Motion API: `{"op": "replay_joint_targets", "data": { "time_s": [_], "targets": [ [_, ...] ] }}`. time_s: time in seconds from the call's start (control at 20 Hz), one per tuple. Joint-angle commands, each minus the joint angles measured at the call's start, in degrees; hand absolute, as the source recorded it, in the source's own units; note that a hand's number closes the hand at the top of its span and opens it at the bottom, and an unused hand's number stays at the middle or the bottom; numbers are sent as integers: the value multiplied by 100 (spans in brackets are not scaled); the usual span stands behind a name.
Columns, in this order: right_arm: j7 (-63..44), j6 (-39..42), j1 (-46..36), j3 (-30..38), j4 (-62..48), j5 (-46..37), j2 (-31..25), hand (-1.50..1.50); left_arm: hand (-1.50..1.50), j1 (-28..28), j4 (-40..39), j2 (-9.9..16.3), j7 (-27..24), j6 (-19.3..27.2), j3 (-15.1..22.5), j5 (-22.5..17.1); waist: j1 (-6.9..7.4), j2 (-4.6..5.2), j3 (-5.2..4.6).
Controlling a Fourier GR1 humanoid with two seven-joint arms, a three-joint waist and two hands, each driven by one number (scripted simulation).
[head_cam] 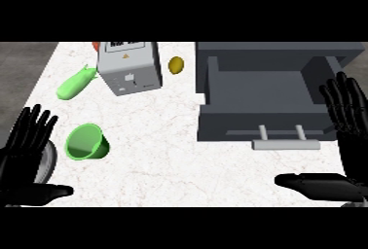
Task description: Pick up the cup, place it into the drawer and close the drawer
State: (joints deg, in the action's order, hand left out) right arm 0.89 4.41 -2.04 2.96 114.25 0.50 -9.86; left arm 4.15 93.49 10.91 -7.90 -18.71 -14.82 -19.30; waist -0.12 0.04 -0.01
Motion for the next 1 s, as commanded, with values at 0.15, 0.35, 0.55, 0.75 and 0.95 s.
{"op": "replay_joint_targets", "data": {
  "time_s": [0.15, 0.35, 0.55, 0.75, 0.95],
  "targets": [
    [-204, 186, -26, 252, 142, 222, -130, -150, -150, -304, -1551, 124, -1048, 223, -254, 901, -17, 1, -1],
    [133, 40, -238, 15, -381, -168, 125, -150, -150, -959, -2711, 214, -1352, 255, -235, 1124, -12, 8, -1],
    [52, 230, 50, 83, 45, 16, 53, -150, -150, -867, -4067, 532, -2576, -124, -528, 1278, -34, 7, -5],
    [159, 221, 145, 78, -8, -169, 205, -150, -150, -1172, -4372, 532, -2511, -96, -465, 1196, -4, -3, 0],
    [144, 319, -240, 317, -331, 80, 73, -150, -150, -1364, -5843, 727, -3738, -411, -542, 1462, -14, 9, -4]
  ]
}}
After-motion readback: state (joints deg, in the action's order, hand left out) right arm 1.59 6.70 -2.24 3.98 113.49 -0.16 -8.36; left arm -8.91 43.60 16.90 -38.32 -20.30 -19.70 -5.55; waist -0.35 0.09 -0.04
